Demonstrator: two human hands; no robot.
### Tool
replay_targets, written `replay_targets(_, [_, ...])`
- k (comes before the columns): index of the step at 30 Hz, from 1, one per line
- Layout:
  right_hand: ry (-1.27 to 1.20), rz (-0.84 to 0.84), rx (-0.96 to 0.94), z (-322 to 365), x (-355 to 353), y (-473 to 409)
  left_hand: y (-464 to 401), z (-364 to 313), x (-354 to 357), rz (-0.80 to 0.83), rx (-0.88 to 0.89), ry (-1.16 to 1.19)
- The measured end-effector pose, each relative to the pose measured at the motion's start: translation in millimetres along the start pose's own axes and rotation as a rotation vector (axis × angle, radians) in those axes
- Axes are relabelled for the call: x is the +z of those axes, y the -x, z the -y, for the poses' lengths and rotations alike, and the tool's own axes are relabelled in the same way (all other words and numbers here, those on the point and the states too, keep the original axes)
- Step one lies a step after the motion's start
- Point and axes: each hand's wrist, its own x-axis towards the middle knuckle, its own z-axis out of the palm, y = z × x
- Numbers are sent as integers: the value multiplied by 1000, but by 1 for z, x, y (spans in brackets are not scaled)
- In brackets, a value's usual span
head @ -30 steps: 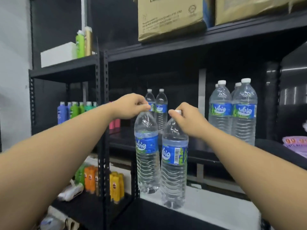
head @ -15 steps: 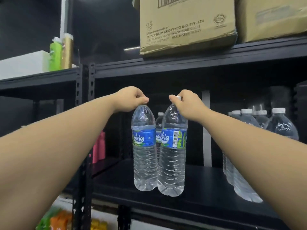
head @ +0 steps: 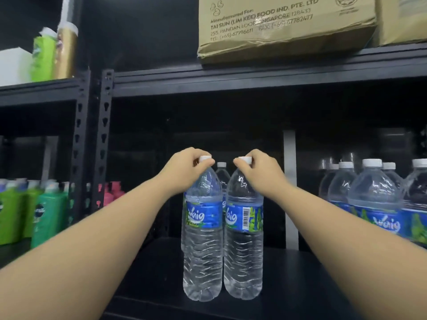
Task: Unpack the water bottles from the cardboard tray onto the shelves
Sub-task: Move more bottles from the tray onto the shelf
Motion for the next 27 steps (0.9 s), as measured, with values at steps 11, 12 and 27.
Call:
replay_targets(11, [-95,8,102,-34,34,67,65,16,55,-92,-111,357])
replay_targets(12, [-121,11,117,-38,36,79,74,18,60,-82,-121,379])
replay_targets(27, [-245,168,400,-70,80,172,164,77,107,178,-365,585])
